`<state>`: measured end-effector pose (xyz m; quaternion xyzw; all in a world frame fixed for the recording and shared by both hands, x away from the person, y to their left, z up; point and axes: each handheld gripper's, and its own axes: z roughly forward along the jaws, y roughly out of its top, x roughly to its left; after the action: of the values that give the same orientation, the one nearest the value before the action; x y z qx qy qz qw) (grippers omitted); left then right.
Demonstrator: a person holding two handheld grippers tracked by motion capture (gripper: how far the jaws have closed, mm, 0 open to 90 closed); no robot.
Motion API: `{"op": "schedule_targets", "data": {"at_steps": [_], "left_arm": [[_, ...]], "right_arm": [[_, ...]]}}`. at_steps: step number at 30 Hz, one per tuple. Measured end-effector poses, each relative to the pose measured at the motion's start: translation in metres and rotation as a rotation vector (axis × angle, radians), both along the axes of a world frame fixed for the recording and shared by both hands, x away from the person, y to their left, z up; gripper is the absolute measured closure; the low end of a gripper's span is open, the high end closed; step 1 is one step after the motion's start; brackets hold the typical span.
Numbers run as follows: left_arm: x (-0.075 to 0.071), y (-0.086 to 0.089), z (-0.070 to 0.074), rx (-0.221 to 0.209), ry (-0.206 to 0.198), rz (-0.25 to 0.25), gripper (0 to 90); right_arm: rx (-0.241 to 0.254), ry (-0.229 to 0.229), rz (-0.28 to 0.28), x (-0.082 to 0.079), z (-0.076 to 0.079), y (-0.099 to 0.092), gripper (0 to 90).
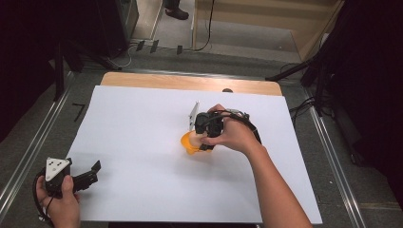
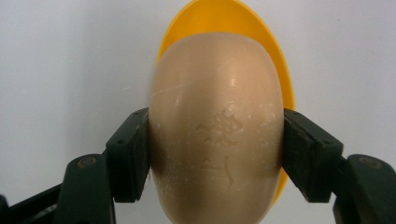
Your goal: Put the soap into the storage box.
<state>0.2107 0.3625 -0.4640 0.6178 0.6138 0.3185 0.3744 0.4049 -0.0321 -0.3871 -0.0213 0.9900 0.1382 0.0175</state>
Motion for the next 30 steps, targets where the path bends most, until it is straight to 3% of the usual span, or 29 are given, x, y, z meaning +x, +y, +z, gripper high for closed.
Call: {"op": "schedule_targets", "data": {"at_steps": [10,13,16,19,24,30], "left_arm": [[0.000,0.000,0.000,-0.007,0.000,0.001,3.4],[0.000,0.001,0.000,-0.008,-0.001,0.001,3.3],[0.000,0.001,0.000,-0.008,-0.001,0.001,3.3],[0.000,0.001,0.000,-0.009,-0.001,0.001,3.4],[0.000,0.001,0.000,-0.009,-0.001,0.002,3.3],[0.000,0.000,0.000,-0.007,-0.001,0.002,3.3]], "right_arm": [[-0.018,0.044,-0.037,0.004,-0.004,0.001,32.5],[-0.002,0.056,-0.034,0.006,-0.004,0.002,30.6],[0.023,0.029,-0.048,0.006,0.000,0.000,36.3],[0.050,0.035,-0.050,0.007,0.004,-0.003,35.3],[0.048,0.031,-0.070,0.005,0.006,-0.009,33.2],[0.085,0.046,-0.160,0.000,0.007,-0.025,27.5]]}}
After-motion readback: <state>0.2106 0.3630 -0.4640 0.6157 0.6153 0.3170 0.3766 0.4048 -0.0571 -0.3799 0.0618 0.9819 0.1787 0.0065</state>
